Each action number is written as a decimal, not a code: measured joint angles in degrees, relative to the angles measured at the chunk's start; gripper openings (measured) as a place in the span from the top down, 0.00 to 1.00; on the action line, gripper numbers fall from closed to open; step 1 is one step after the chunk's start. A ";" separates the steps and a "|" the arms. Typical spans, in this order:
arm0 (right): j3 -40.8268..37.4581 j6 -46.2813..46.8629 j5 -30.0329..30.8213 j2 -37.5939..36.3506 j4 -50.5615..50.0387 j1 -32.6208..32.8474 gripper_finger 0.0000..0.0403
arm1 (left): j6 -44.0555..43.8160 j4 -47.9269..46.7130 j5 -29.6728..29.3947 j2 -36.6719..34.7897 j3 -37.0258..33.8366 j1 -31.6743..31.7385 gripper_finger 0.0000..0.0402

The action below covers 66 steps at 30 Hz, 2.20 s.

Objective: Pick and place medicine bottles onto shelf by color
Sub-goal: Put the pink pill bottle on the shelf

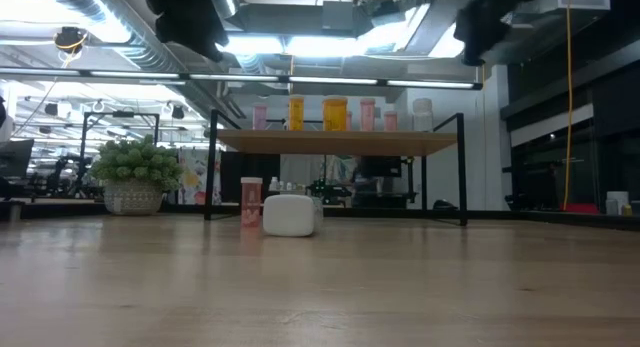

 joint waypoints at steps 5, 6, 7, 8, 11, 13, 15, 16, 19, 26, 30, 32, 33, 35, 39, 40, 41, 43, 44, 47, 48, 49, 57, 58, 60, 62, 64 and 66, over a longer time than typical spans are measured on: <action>0.31 4.12 4.22 -0.73 -5.14 3.33 0.37 | 0.02 2.84 0.12 6.65 0.00 -0.74 0.47; 0.33 4.15 5.62 -1.23 -6.00 3.86 0.37 | -0.23 3.20 -1.04 8.26 0.00 -0.72 0.47; 0.33 4.37 7.39 -1.88 -6.48 4.43 0.37 | -0.32 3.51 -3.29 9.95 0.00 -0.72 0.47; 0.33 4.69 9.02 -2.58 -7.01 4.98 0.37 | -0.33 4.35 -6.48 11.62 0.00 -0.73 0.47; 0.35 7.83 13.54 -5.00 -9.37 6.60 0.37 | -1.52 4.46 -12.29 16.28 0.00 -0.63 0.47; 0.35 10.77 15.15 -6.61 -11.25 7.83 0.37 | -3.04 4.99 -10.98 18.70 0.00 -0.05 0.47; 0.35 13.33 16.98 -8.22 -12.68 9.24 0.37 | -4.69 4.94 -8.98 20.65 -0.01 0.26 0.47; 0.33 14.18 17.89 -8.97 -13.11 9.92 0.37 | -5.24 4.96 -8.74 21.65 0.00 0.26 0.47; -0.07 16.12 20.48 -10.91 -13.75 11.65 0.37 | -7.35 5.10 -8.23 23.75 -0.04 0.46 0.47; -0.11 17.81 23.37 -12.11 -13.69 13.58 0.37 | -12.74 5.76 -2.36 25.21 -0.07 2.92 0.47; -0.11 17.78 23.46 -12.06 -13.66 13.67 0.37 | -15.76 6.65 -2.14 25.21 -0.06 4.08 0.47; -0.13 17.78 23.65 -12.04 -13.64 13.67 0.37 | -16.89 7.31 -1.03 25.21 -0.07 4.55 0.46; -0.13 17.77 23.67 -12.04 -13.64 13.67 0.37 | -17.25 7.28 -0.07 25.21 -0.07 4.68 0.46; -0.15 17.76 23.67 -12.04 -13.58 13.65 0.37 | -17.69 7.51 0.71 25.72 -0.04 4.85 0.46; -0.15 17.79 23.67 -12.04 -13.42 13.65 0.37 | -17.90 7.49 0.55 26.91 -0.06 4.84 0.46; -0.15 17.83 23.67 -12.02 -13.36 13.65 0.37 | -17.90 8.33 0.44 27.67 0.07 4.84 0.45; -0.18 17.85 23.67 -12.00 -13.30 13.65 0.37 | -17.88 7.88 0.63 28.14 -0.04 4.84 0.45; -0.18 17.87 23.67 -12.00 -13.30 13.65 0.37 | -17.92 7.78 0.30 28.75 -0.16 4.79 0.45; -0.18 17.87 23.65 -11.95 -13.29 13.65 0.37 | -17.92 9.60 0.33 29.37 -0.04 4.81 0.45; -0.22 18.14 23.65 -11.96 -13.25 13.65 0.37 | -18.15 8.93 0.94 29.44 -0.11 4.80 0.45; -0.22 18.49 23.63 -11.93 -13.27 13.65 0.37 | -18.15 9.89 1.58 29.96 -0.06 4.81 0.45; -0.22 19.05 23.63 -11.91 -13.28 13.65 0.37 | -18.23 10.44 1.68 30.54 0.01 4.81 0.45; -0.22 19.34 23.61 -11.89 -13.32 13.65 0.37 | -18.41 11.45 1.90 32.88 -0.07 4.41 0.45; -0.22 19.34 23.58 -11.89 -13.44 13.65 0.37 | -18.39 11.12 2.16 32.97 -0.09 4.32 0.45; -0.22 19.34 23.59 -11.94 -13.52 13.65 0.37 | -18.47 11.19 1.90 32.93 -0.10 4.07 0.45; -0.22 19.31 23.58 -11.90 -13.52 13.65 0.37 | -18.47 11.21 2.07 33.53 -0.02 3.98 0.45; -0.22 19.31 23.61 -11.91 -13.51 13.65 0.37 | -18.51 10.58 2.34 33.45 -0.15 3.96 0.45; -0.22 19.29 23.58 -11.91 -13.51 13.65 0.37 | -18.51 11.32 2.53 33.43 -0.09 4.00 0.45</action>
